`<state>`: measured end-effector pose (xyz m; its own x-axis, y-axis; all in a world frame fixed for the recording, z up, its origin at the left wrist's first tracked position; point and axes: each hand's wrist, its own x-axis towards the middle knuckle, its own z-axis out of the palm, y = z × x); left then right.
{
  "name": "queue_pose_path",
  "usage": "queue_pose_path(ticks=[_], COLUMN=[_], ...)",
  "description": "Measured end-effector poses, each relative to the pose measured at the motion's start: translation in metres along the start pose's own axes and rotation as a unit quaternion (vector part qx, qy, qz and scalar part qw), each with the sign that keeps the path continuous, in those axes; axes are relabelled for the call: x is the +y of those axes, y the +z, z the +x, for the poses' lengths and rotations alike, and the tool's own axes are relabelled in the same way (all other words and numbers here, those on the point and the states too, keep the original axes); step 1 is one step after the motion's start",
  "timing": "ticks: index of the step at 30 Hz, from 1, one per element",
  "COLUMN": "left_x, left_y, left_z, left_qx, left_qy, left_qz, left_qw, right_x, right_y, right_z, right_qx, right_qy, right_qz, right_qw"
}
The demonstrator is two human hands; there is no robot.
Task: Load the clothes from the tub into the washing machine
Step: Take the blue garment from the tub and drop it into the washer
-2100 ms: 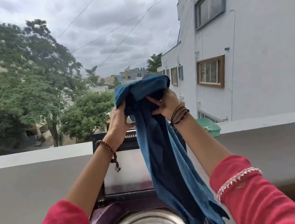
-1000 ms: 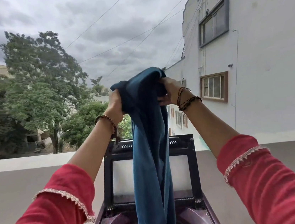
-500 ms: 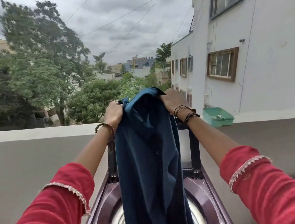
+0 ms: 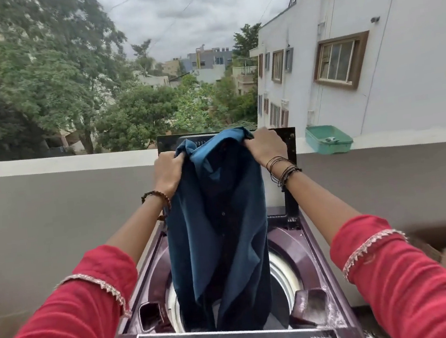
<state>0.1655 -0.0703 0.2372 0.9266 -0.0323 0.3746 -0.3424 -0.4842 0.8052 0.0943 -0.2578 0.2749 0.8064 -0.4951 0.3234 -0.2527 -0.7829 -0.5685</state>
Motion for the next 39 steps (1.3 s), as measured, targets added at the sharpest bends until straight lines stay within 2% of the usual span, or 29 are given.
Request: queue_pose_path(ticks=[2, 4, 6, 11, 13, 14, 17, 19, 24, 26, 29, 32, 35, 36, 37, 38, 39], left_x=[-0.015, -0.033, -0.046, -0.027, -0.022, -0.023, -0.046, -0.064, -0.093, -0.103, -0.127, -0.152, -0.17, -0.177, -0.185, -0.188, -0.192], left_y=[0.004, 0.012, 0.02, 0.019, 0.017, 0.018, 0.03, 0.036, 0.048, 0.056, 0.07, 0.082, 0.086, 0.088, 0.089, 0.088, 0.088], left_z=[-0.006, -0.012, -0.02, -0.023, -0.017, -0.016, -0.013, -0.018, -0.024, -0.026, -0.035, -0.042, -0.047, -0.047, -0.048, -0.052, -0.054], left_qx=[-0.01, -0.073, -0.101, 0.004, 0.048, 0.043, -0.048, -0.08, -0.053, -0.104, -0.207, -0.251, -0.237, -0.234, -0.256, -0.301, -0.357], left_qy=[-0.001, -0.005, -0.011, -0.015, -0.006, -0.001, 0.002, -0.017, -0.099, -0.124, -0.08, -0.046, -0.075, -0.081, -0.073, -0.057, -0.039], left_qz=[0.015, 0.046, 0.063, -0.063, -0.101, -0.099, 0.002, 0.063, -0.014, 0.02, 0.153, 0.159, 0.076, 0.08, 0.123, 0.202, 0.281], left_qw=[1.0, 0.996, 0.993, 0.998, 0.994, 0.994, 0.999, 0.995, 0.994, 0.987, 0.963, 0.954, 0.966, 0.966, 0.956, 0.93, 0.89], right_x=[0.007, 0.014, 0.021, 0.011, 0.004, 0.004, 0.019, 0.039, 0.078, 0.088, 0.105, 0.119, 0.129, 0.132, 0.137, 0.141, 0.146], right_y=[0.011, 0.023, 0.031, 0.021, 0.015, 0.015, 0.034, 0.05, 0.073, 0.085, 0.108, 0.125, 0.134, 0.137, 0.143, 0.148, 0.154], right_z=[-0.007, -0.015, -0.022, -0.02, -0.019, -0.02, -0.022, -0.025, -0.033, -0.034, -0.042, -0.052, -0.057, -0.058, -0.059, -0.06, -0.06], right_qx=[-0.032, -0.068, -0.045, 0.07, 0.092, 0.088, -0.01, -0.068, -0.062, -0.121, -0.195, -0.186, -0.15, -0.146, -0.15, -0.168, -0.203], right_qy=[0.001, 0.002, 0.011, -0.002, -0.03, -0.04, -0.028, -0.009, -0.022, -0.017, 0.0, 0.022, 0.038, 0.045, 0.052, 0.057, 0.068], right_qz=[-0.007, -0.04, -0.052, 0.001, 0.004, -0.005, -0.084, -0.117, -0.116, -0.131, -0.164, -0.145, -0.113, -0.101, -0.092, -0.094, -0.106], right_qw=[0.999, 0.997, 0.998, 0.998, 0.995, 0.995, 0.996, 0.991, 0.991, 0.984, 0.967, 0.972, 0.982, 0.983, 0.983, 0.98, 0.971])
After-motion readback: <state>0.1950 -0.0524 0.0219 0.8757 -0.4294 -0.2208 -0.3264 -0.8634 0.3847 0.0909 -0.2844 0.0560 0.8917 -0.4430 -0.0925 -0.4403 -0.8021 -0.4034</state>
